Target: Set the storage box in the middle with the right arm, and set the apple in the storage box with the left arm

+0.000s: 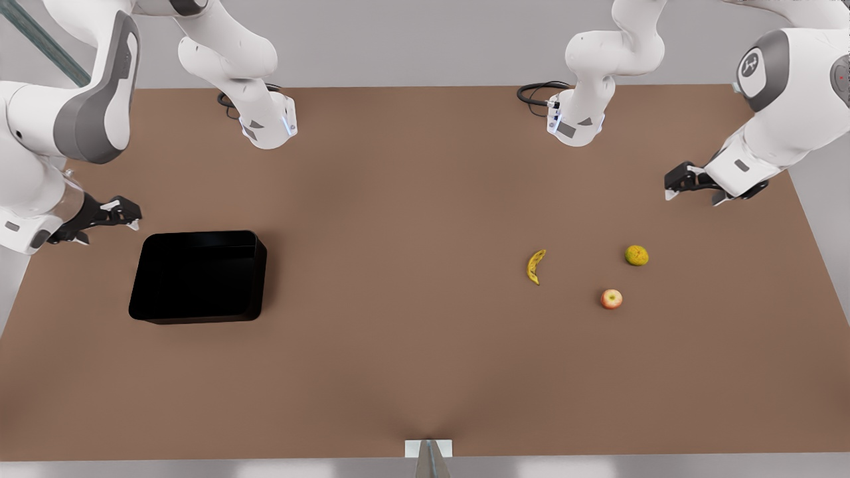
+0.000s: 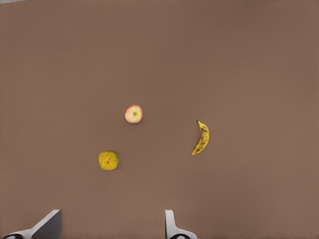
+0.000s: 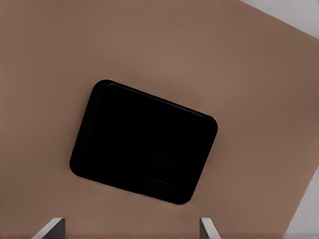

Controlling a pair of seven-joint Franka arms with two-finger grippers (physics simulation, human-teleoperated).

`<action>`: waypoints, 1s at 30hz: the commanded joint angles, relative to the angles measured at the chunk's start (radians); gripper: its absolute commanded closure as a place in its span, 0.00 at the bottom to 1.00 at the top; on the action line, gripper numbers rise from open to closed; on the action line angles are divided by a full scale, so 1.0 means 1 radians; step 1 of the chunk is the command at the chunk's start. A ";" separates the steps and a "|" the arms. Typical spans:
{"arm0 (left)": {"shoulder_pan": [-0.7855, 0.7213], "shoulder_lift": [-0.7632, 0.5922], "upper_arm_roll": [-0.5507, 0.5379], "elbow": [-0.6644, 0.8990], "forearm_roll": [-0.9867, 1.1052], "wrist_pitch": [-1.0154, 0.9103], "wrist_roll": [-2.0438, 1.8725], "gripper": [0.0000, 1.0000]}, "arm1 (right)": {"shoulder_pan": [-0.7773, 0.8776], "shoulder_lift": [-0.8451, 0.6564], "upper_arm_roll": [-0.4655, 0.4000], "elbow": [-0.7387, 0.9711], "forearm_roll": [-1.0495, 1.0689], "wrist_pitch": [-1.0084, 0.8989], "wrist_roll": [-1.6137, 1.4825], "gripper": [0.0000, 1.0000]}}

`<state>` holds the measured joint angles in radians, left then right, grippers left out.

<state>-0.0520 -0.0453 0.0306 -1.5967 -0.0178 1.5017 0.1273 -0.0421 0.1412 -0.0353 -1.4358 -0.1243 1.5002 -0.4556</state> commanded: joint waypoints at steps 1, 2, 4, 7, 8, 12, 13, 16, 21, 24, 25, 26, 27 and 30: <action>-0.025 0.001 0.000 0.001 -0.002 -0.003 0.000 0.00 | 0.001 0.000 0.000 -0.002 0.000 0.002 0.000 0.00; -0.025 0.002 0.000 0.003 -0.002 -0.003 0.000 0.00 | 0.001 0.001 0.000 -0.002 0.000 0.002 0.002 0.00; -0.022 0.036 -0.001 0.026 -0.001 -0.015 -0.006 0.00 | -0.008 0.020 0.000 -0.002 0.000 0.002 0.006 0.00; 0.055 0.231 0.014 0.188 -0.142 -0.221 -0.372 0.00 | -0.067 0.126 -0.032 -0.008 0.000 0.047 0.008 0.00; 0.054 0.262 0.052 0.196 -0.237 -0.222 -0.596 0.00 | -0.067 0.162 -0.067 -0.012 -0.002 0.095 0.005 0.00; 0.054 0.416 0.150 0.184 -0.652 -0.089 -1.195 0.00 | -0.065 0.081 -0.161 -0.393 0.009 0.462 0.011 0.00; 0.052 0.452 0.153 0.149 -0.795 -0.011 -1.193 0.00 | -0.067 0.083 -0.166 -0.449 0.009 0.540 0.011 0.00; 0.003 0.489 0.173 -0.011 -0.990 0.263 -1.170 0.00 | -0.088 0.124 -0.195 -0.501 0.017 0.647 0.000 0.00; -0.008 0.524 0.180 -0.166 -1.185 0.351 -1.169 0.00 | -0.099 0.225 -0.235 -0.505 0.054 0.713 -0.008 0.00; -0.006 0.556 0.206 -0.167 -1.183 0.356 -1.144 0.00 | -0.104 0.278 -0.241 -0.503 0.051 0.761 -0.006 0.00; -0.003 0.559 0.236 -0.170 -1.179 0.341 -1.138 0.00 | -0.104 0.296 -0.241 -0.500 0.051 0.776 -0.006 0.00; -0.003 0.556 0.253 -0.187 -1.173 0.321 -1.129 0.00 | -0.104 0.307 -0.241 -0.497 0.051 0.776 -0.006 0.00; -0.008 0.548 0.253 -0.218 -1.170 0.318 -1.111 0.00 | -0.104 0.319 -0.241 -0.495 0.051 0.778 -0.006 0.00; -0.038 0.542 0.244 -0.249 -1.168 0.357 -1.104 0.00 | -0.104 0.370 -0.241 -0.499 0.054 0.793 -0.005 0.00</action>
<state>-0.0904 0.5048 0.2721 -1.8454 -1.1809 1.8816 -0.9708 -0.1451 0.5185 -0.2761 -1.9358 -0.0706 2.2947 -0.4602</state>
